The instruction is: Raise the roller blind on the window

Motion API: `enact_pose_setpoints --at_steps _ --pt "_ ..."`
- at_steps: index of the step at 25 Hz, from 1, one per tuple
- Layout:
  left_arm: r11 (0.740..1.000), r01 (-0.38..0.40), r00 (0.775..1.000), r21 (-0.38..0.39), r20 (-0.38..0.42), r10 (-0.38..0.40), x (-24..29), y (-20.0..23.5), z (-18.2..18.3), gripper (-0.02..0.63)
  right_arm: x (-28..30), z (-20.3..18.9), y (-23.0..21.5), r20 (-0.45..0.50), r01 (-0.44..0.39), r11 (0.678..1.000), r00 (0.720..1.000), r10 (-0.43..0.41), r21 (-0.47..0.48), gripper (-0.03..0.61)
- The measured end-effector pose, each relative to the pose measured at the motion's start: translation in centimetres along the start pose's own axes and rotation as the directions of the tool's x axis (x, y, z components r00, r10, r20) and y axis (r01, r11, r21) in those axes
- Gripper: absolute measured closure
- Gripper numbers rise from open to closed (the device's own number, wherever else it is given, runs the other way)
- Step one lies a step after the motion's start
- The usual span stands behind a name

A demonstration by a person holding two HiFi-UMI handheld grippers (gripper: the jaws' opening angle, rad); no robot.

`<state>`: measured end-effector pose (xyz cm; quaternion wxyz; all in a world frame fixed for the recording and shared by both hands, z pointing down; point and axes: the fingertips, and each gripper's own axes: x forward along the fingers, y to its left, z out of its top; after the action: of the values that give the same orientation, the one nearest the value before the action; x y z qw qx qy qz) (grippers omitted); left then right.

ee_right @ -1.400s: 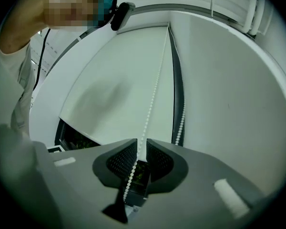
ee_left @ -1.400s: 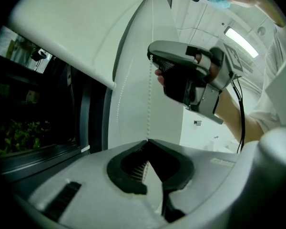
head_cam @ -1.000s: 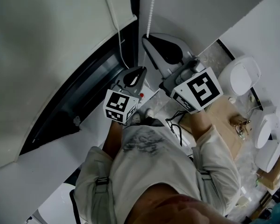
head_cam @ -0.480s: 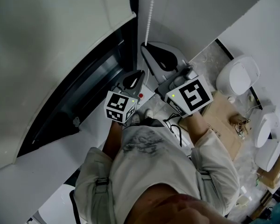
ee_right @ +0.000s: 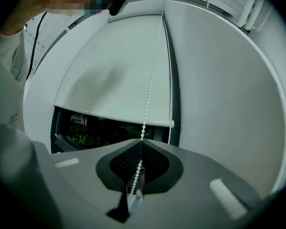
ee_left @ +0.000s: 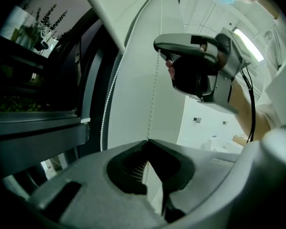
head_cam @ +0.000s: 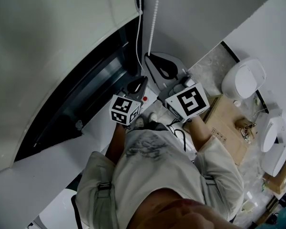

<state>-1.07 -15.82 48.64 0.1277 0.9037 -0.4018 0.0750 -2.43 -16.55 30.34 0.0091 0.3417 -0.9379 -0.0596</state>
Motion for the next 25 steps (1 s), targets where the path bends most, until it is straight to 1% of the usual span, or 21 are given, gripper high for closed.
enact_pose_setpoints --at_steps 7,11,14,17,25 --pt "1.0 0.002 1.0 -0.018 -0.022 -0.003 0.4 0.3 -1.4 0.603 0.0 -1.1 0.5 -0.02 0.013 1.0 1.0 -0.013 -0.019 0.568" --pt "1.0 0.002 0.999 -0.031 -0.039 -0.003 0.4 0.5 -2.2 0.603 0.0 -2.2 0.8 -0.065 0.025 1.0 0.998 -0.026 -0.009 0.568" --pt "0.999 -0.004 0.998 -0.039 -0.064 0.001 0.4 0.7 -3.4 0.603 0.1 -2.7 1.2 -0.043 0.011 1.0 0.999 -0.011 -0.018 0.568" --pt "0.999 -0.006 0.996 -0.052 -0.085 0.002 0.4 0.9 -4.7 0.603 -0.1 -4.2 1.4 -0.085 0.013 1.0 0.996 -0.012 0.014 0.568" --pt "0.998 -0.007 0.994 -0.058 -0.11 0.001 0.6 1.1 -7.7 0.603 -0.4 -7.1 2.1 -0.141 0.006 1.0 0.99 -0.003 0.017 0.568"
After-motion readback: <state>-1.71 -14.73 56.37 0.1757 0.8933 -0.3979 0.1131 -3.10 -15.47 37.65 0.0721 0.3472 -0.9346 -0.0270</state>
